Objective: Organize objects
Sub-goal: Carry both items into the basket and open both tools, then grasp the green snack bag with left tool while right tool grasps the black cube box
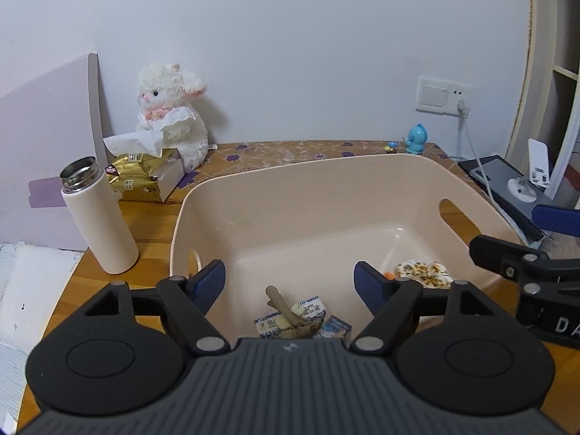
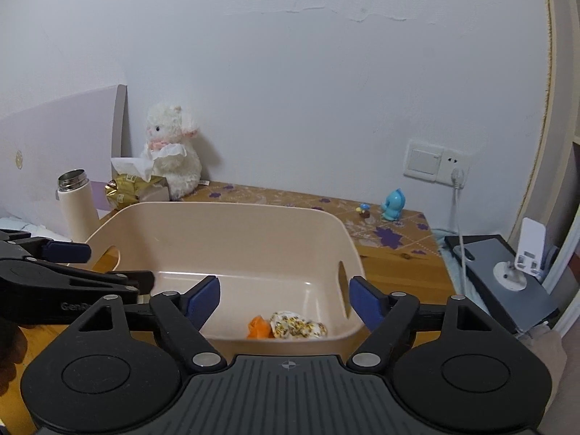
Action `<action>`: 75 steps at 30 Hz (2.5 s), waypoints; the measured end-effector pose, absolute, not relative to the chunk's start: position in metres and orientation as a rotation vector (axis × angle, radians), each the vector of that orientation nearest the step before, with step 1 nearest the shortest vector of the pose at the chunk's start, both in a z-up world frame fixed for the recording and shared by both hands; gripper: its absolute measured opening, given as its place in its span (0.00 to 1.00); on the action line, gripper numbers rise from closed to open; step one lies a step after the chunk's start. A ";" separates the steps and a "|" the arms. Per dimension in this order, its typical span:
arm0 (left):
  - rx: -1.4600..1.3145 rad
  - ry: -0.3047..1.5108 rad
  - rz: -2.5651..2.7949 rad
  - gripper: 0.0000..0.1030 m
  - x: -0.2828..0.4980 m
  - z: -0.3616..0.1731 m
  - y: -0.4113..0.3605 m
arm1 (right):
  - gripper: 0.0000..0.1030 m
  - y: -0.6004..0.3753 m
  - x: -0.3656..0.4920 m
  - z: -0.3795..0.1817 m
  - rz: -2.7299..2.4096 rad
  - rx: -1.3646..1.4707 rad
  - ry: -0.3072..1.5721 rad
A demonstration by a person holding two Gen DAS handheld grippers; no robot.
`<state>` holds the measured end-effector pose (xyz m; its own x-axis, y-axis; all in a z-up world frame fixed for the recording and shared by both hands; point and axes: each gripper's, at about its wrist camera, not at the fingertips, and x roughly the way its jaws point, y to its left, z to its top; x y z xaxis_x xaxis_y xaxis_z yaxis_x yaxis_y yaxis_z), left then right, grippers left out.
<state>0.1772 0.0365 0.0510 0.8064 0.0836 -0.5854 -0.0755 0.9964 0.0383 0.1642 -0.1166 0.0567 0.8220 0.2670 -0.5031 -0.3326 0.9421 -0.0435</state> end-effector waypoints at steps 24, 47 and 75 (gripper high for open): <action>-0.092 0.732 0.084 0.78 0.117 0.000 0.014 | 0.82 -0.167 0.126 -0.003 0.221 -0.174 0.683; -0.112 0.766 0.027 0.78 0.147 -0.048 -0.011 | 0.82 -0.166 0.153 -0.059 0.239 -0.199 0.797; -0.145 0.803 -0.011 0.83 0.177 -0.056 -0.037 | 0.82 -0.167 0.152 -0.063 0.246 -0.162 0.782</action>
